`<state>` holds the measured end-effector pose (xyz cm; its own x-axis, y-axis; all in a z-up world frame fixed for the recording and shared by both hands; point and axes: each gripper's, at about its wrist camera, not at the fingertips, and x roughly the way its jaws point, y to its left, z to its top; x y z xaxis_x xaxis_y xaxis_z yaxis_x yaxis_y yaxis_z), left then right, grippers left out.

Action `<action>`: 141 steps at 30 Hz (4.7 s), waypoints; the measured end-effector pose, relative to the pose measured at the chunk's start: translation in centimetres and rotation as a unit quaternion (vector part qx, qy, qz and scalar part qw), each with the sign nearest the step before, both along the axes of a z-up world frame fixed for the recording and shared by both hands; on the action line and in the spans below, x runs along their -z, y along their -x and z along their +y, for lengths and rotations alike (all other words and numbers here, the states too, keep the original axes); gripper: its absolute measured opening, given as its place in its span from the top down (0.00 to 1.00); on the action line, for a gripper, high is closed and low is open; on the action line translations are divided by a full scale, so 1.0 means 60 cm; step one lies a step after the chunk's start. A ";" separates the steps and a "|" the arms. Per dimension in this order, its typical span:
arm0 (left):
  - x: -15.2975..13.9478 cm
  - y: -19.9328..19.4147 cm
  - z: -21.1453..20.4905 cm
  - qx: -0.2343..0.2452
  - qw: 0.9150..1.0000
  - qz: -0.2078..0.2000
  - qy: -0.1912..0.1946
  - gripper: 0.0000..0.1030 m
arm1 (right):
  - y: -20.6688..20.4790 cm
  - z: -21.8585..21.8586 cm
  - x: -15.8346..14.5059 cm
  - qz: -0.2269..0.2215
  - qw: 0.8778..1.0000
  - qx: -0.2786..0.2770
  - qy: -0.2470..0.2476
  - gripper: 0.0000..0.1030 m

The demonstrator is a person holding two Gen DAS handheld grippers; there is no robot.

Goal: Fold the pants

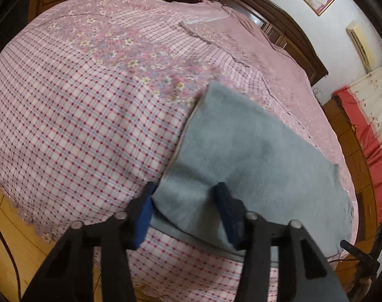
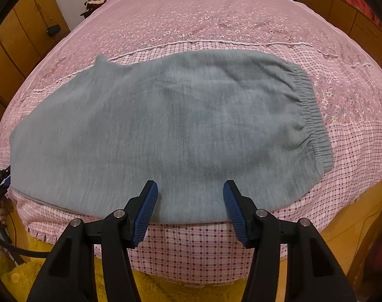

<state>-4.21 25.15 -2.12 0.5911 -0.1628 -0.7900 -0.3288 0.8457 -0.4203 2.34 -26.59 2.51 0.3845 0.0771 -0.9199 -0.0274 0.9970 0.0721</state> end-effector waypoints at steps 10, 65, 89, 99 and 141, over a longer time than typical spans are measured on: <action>-0.041 0.025 -0.015 -0.027 0.999 -0.019 -0.023 0.90 | 0.003 -0.019 0.009 0.008 1.000 0.009 -0.010 0.46; -0.110 -0.053 -0.283 0.167 0.985 -0.011 -0.049 0.74 | -0.010 0.046 -0.007 0.007 0.999 -0.045 -0.021 0.46; -0.105 -0.003 -0.197 0.097 0.987 0.015 -0.125 0.58 | -0.079 0.324 -0.027 0.045 0.973 -0.191 -0.118 0.43; -0.095 -0.007 -0.196 0.091 0.990 0.010 -0.109 0.55 | -0.102 0.427 -0.001 0.073 0.967 -0.215 -0.116 0.39; -0.091 -0.010 -0.206 0.085 0.991 0.017 -0.106 0.51 | -0.090 0.448 0.042 0.089 0.953 -0.217 -0.190 0.61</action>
<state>-3.60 12.80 3.33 0.5421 -0.0860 -0.8359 -0.1851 0.9581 -0.2186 7.74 0.28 0.02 0.0809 0.5338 -0.8417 -0.3860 0.7954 0.4673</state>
